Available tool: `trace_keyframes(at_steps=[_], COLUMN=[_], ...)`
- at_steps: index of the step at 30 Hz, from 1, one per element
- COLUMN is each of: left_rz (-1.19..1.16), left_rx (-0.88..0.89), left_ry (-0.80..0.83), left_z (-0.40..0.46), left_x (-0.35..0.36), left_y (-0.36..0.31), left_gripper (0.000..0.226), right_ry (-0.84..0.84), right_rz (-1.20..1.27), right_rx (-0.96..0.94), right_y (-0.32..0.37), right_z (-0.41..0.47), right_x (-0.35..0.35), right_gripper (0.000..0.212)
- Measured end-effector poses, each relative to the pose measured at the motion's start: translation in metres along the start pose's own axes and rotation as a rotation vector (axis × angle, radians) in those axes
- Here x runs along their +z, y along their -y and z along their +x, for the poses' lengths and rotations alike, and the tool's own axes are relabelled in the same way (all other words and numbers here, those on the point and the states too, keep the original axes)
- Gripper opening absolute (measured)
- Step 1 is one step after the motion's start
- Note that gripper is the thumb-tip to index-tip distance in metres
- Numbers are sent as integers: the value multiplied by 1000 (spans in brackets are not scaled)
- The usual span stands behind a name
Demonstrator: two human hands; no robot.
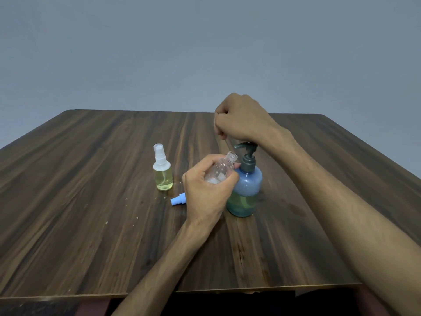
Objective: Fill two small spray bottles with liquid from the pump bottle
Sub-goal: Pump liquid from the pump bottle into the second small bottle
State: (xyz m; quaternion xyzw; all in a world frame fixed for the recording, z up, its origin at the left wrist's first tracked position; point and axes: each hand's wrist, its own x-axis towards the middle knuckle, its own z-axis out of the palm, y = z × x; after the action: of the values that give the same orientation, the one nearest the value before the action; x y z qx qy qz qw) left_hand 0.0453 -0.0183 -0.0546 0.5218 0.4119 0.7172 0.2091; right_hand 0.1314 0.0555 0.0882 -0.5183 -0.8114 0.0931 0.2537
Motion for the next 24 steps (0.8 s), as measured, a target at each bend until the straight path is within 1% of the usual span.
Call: trace_keyframes(at_steps=[3,6,10,14,18,22,24], left_rz=[21,23,18,12,14,10,16], left_rx=[8,-1,-2,-10,-9,-17,-15], left_ry=[9,4,13,-1,5,7,10], left_z=[0,0,-1,0,0,1,0], left_x=[0,-1,-1,0,-1,0,0], left_y=[1,2,2,3,3,4,4], left_gripper=[18,16,18,18,17,17,16], right_ry=[38,51,12,89,61,141,151], right_rz=[-107,-123,-64,-91,-71,-124,-123], right_rx=[-5,3,-14,19,4,21,24], right_y=[-3,-1,1,-1,2,0,2], right_z=[-8,-9,-6,-8,-5,-8,-7], right_x=[16,18,10,17,11,16,14], right_gripper=[25,20,31,36,39,38,38])
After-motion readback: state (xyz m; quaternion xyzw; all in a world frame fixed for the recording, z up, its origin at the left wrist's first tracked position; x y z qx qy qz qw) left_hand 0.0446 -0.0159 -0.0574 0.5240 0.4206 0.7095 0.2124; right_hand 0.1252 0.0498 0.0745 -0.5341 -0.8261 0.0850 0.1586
